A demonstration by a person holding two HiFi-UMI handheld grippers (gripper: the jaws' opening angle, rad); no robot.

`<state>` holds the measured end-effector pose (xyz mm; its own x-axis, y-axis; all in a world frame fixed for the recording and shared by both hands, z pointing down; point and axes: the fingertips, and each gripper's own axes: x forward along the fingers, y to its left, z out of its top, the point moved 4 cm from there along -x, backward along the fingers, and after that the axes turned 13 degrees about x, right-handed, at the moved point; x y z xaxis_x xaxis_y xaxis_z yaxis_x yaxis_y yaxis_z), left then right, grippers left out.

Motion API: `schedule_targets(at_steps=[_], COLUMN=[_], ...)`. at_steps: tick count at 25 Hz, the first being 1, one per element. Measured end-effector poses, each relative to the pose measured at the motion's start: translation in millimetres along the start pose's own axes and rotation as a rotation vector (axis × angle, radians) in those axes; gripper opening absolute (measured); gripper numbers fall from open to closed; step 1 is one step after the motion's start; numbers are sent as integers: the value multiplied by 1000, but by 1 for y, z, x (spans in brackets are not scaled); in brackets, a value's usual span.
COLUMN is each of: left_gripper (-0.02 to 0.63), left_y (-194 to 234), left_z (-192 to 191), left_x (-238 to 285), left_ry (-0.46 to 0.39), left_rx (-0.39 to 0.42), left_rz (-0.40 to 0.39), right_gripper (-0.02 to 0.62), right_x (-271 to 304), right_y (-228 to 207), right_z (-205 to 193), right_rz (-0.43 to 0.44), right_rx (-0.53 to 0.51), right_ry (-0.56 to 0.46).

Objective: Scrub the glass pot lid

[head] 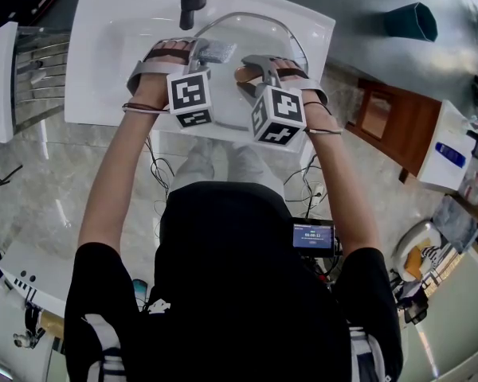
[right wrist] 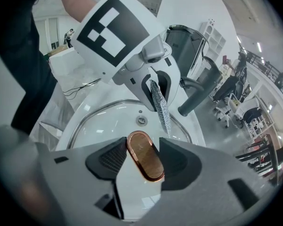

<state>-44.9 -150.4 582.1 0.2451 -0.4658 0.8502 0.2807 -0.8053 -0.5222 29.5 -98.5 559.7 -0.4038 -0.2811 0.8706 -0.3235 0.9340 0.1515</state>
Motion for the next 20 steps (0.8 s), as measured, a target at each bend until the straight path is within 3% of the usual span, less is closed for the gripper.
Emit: schedule_targets(at_steps=[11, 20], left_gripper=[70, 69], left_y=[-4, -30], left_z=[1, 2], left_x=[-3, -21], left_ry=[-5, -7], left_rx=[12, -42], left_rz=[-2, -15], right_gripper=[207, 207], right_x=[0, -2], right_y=[-2, -1], right_z=[0, 0], right_rz=[0, -3], right_rx=[5, 3], right_ry=[3, 9])
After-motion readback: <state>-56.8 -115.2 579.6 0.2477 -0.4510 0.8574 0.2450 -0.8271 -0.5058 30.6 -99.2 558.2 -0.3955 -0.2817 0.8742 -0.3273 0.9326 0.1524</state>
